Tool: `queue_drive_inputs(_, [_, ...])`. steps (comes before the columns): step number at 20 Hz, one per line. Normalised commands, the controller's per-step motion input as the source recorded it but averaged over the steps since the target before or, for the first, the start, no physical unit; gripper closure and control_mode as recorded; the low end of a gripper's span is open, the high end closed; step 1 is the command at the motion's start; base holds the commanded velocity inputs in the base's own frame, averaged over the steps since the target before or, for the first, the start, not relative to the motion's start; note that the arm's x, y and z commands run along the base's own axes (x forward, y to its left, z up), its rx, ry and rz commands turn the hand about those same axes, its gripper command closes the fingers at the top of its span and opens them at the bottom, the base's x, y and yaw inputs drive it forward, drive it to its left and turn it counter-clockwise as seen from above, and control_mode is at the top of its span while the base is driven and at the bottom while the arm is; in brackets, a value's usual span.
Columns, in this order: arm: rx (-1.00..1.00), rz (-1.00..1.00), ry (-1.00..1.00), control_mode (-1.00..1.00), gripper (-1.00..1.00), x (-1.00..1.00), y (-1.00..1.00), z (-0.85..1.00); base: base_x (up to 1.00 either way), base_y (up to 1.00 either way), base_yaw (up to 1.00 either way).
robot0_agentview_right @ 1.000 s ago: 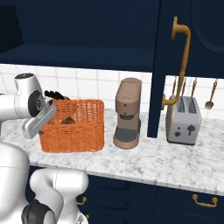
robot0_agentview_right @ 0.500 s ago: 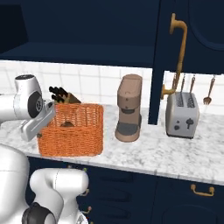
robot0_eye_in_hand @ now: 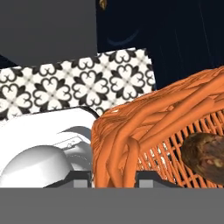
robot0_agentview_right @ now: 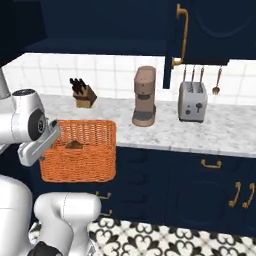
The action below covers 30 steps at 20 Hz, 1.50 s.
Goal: Open the cabinet, pick up the bread from the cabinet and place it in the basket. Then move the basket to the dining counter.
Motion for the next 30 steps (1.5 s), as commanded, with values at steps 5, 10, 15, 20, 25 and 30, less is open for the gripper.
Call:
queue_drive_inputs(5, [0.00, 0.00, 0.00, 1.00, 1.00, 0.00, 0.00, 0.00, -0.05, 0.19, -0.88])
queue_drive_inputs(10, [0.00, 0.00, 0.00, 1.00, 1.00, 0.00, 0.00, 0.00, 0.00, 0.31, -0.94])
queue_drive_inputs(15, [0.00, 0.00, 0.00, 1.00, 1.00, 0.00, 0.00, 0.00, 0.00, 0.25, -0.97])
queue_drive_inputs(20, [0.00, 0.00, 0.00, 1.00, 1.00, 0.00, 0.00, 0.00, 0.00, 0.24, -0.98])
queue_drive_inputs(25, [0.00, 0.00, 0.00, 1.00, 1.00, 0.00, 0.00, 0.00, 0.00, 0.22, -0.98])
queue_drive_inputs(30, [0.00, 0.00, 0.00, 1.00, 1.00, 0.00, 0.00, 0.00, 0.00, 0.18, -0.99])
